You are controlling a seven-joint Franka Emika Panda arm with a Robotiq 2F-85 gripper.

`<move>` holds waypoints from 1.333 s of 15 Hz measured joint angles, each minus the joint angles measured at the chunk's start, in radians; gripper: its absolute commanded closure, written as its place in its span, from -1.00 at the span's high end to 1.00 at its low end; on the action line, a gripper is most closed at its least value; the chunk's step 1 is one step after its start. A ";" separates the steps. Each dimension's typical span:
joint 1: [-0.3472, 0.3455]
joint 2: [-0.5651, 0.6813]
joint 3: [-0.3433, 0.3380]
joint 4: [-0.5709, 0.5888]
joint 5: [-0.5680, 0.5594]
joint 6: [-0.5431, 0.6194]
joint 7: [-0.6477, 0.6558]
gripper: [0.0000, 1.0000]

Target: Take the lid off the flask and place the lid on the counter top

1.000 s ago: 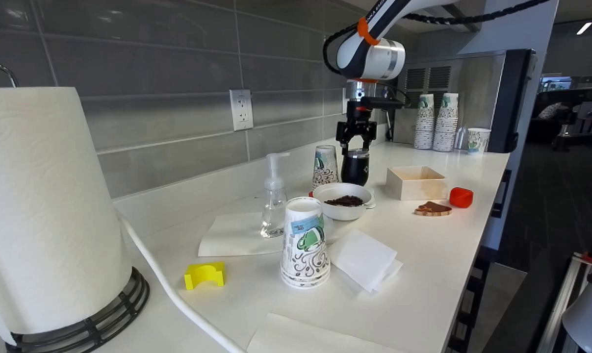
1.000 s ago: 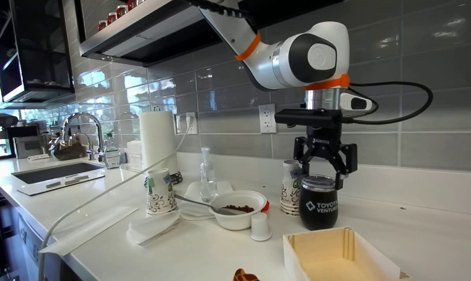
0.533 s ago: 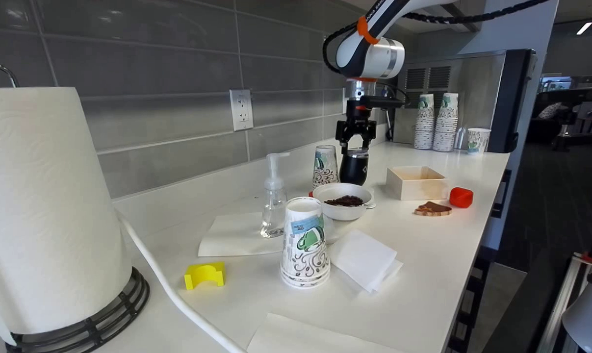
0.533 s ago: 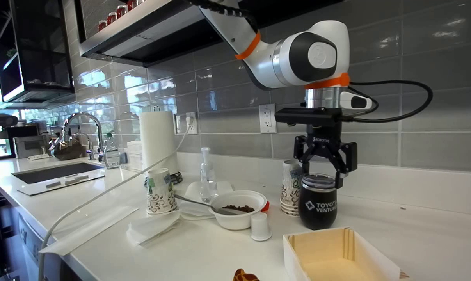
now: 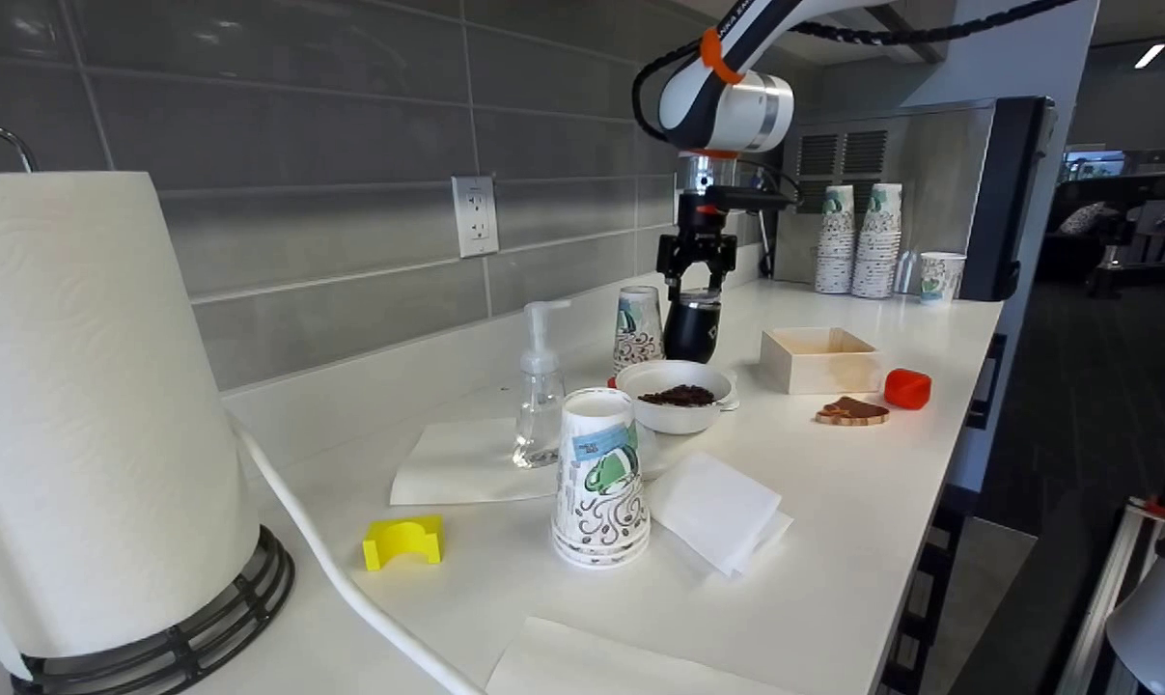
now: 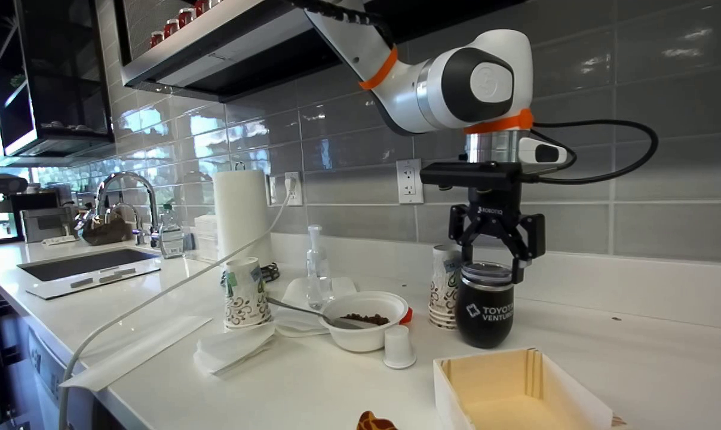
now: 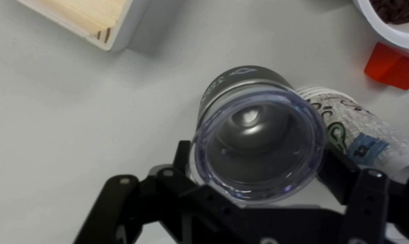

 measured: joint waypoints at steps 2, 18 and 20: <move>0.000 0.000 0.000 0.008 0.000 -0.002 0.000 0.33; 0.008 0.007 0.000 0.058 -0.054 -0.108 0.065 0.33; 0.013 0.013 0.000 0.065 -0.071 -0.117 0.090 0.33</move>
